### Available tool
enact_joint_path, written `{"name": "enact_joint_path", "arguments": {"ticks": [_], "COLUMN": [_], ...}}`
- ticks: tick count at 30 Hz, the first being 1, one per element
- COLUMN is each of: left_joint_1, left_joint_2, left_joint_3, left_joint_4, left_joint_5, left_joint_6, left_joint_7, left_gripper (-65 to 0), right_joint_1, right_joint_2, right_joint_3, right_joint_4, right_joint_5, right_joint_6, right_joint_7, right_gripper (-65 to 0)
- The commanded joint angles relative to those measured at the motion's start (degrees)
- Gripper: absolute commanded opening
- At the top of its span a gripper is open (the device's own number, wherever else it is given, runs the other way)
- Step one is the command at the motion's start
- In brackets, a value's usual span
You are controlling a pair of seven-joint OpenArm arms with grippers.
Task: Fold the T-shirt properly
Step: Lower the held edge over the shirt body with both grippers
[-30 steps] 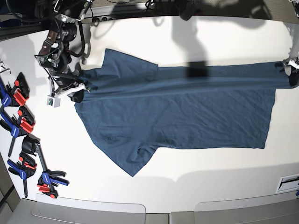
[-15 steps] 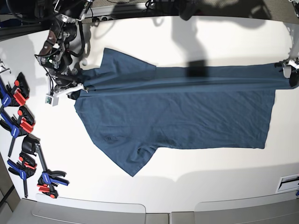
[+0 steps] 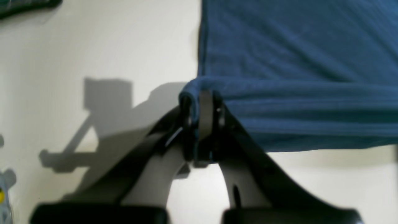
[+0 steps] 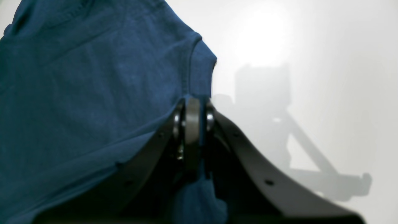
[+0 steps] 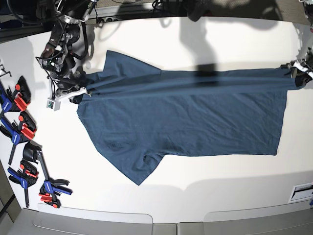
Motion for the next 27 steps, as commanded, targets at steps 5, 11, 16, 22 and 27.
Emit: {"name": "enact_joint_path", "arguments": {"ticks": [5,11,16,22,27], "left_joint_1": [-1.79,-2.51,-3.48,-4.31,-4.31], "left_joint_2": [-1.62,-1.62,-1.62,-1.62,-1.62], "left_joint_3": [0.85,0.98,0.98,0.98,0.98], "left_joint_4": [0.70,0.70,0.70,0.70,0.70], "left_joint_5": [0.09,0.11,0.07,0.09,0.07], "left_joint_6": [0.87,0.90,0.92,0.90,0.90], "left_joint_7": [-2.19,-2.16,-1.46,-1.16,-1.14], "left_gripper": [-65.0,-65.0,-65.0,-65.0,-65.0], "right_joint_1": [0.87,0.87,0.90,0.87,0.90], "right_joint_2": [0.94,0.94,0.96,0.94,0.94], "right_joint_3": [0.37,0.37,0.37,0.37,0.37], "right_joint_4": [0.85,0.85,0.85,0.85,0.85], "right_joint_5": [-0.22,-0.22,-0.22,-0.22,-0.22], "right_joint_6": [-0.63,-0.63,-0.61,-0.61,-0.61], "right_joint_7": [1.86,1.86,1.86,1.84,1.57], "right_gripper": [-65.0,-65.0,-65.0,-65.0,-65.0]}}
